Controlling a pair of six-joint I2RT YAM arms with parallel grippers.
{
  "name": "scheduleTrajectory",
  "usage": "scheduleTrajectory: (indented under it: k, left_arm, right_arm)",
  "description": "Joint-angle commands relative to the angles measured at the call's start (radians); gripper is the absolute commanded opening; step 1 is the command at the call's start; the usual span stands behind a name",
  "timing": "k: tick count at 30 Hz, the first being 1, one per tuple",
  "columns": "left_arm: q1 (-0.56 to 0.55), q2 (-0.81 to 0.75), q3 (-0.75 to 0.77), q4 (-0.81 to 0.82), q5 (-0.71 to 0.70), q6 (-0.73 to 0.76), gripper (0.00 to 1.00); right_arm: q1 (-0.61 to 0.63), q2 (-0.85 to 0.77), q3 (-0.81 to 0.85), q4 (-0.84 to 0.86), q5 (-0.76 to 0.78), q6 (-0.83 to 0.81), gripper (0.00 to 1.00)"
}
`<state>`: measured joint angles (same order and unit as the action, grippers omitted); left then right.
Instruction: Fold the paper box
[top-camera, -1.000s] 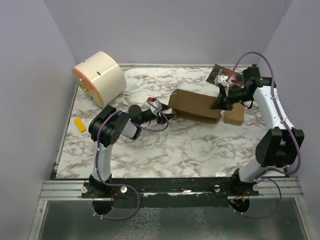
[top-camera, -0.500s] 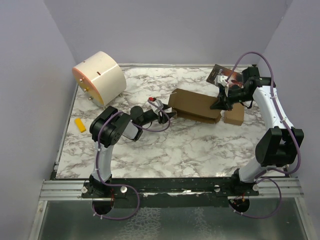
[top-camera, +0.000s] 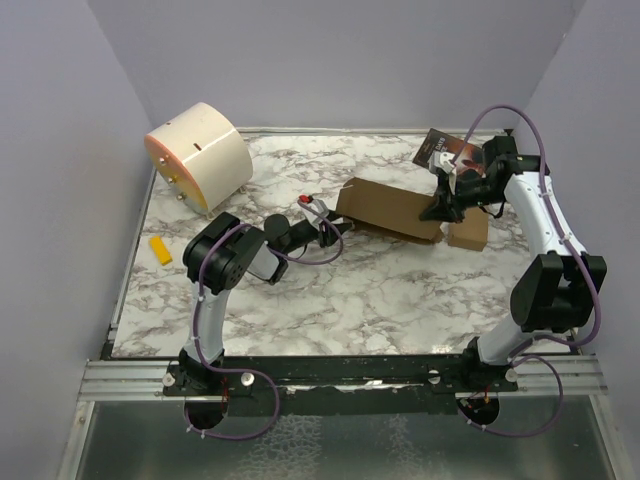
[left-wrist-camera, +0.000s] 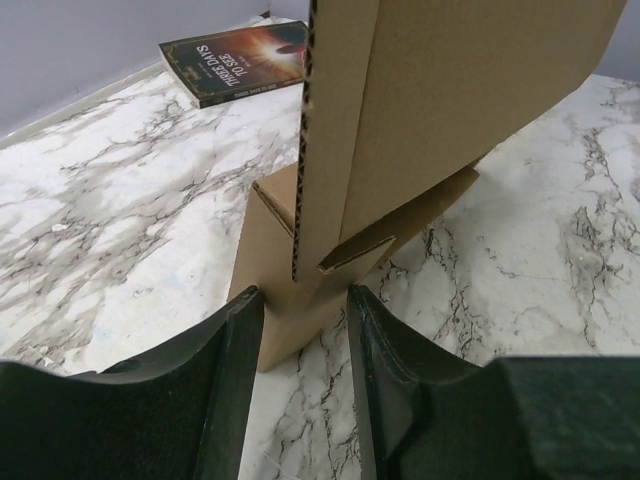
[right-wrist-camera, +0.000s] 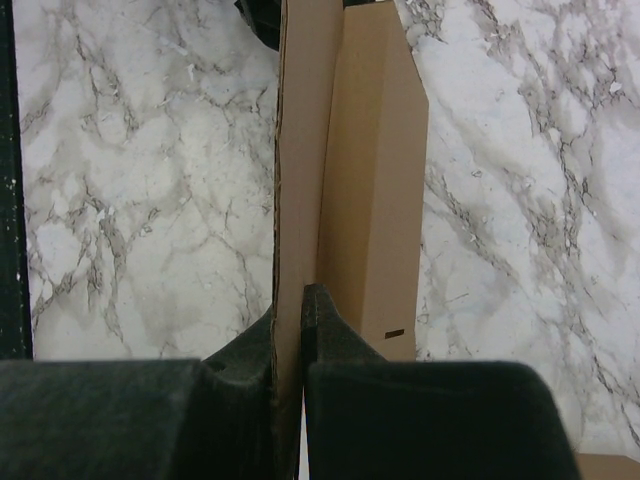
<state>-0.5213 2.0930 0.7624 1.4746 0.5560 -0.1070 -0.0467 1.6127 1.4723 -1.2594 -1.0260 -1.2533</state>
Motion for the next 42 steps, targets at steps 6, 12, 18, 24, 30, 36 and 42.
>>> scheduleTrajectory:
  k: [6, 12, 18, 24, 30, 36, 42]
  left_arm:
    - [-0.030, 0.031, 0.025, 0.093, -0.095, -0.056, 0.33]
    - [-0.038, 0.036, 0.020, 0.118, -0.115, -0.059, 0.33]
    - [-0.045, 0.040, 0.029, 0.123, -0.158, -0.026, 0.45]
    - [-0.045, 0.042, 0.052, 0.100, -0.166, -0.002, 0.46]
    - [-0.043, 0.053, 0.101, 0.049, -0.151, 0.017, 0.46]
    - [-0.032, 0.068, 0.154, -0.003, -0.143, 0.011, 0.46]
    - [-0.014, 0.077, 0.174, 0.025, -0.098, -0.044, 0.46]
  right_arm:
    - [0.007, 0.031, -0.016, -0.008, 0.006, 0.003, 0.01]
    - [0.007, 0.033, -0.006, 0.008, 0.000, 0.040, 0.01]
    - [0.007, 0.046, 0.047, 0.017, -0.038, 0.127, 0.01]
    - [0.007, 0.066, 0.114, 0.072, -0.033, 0.270, 0.01]
    - [0.007, 0.141, 0.195, 0.063, -0.019, 0.353, 0.01]
    - [0.007, 0.189, 0.250, 0.052, -0.013, 0.393, 0.01]
    - [0.007, 0.238, 0.304, 0.044, 0.003, 0.428, 0.01]
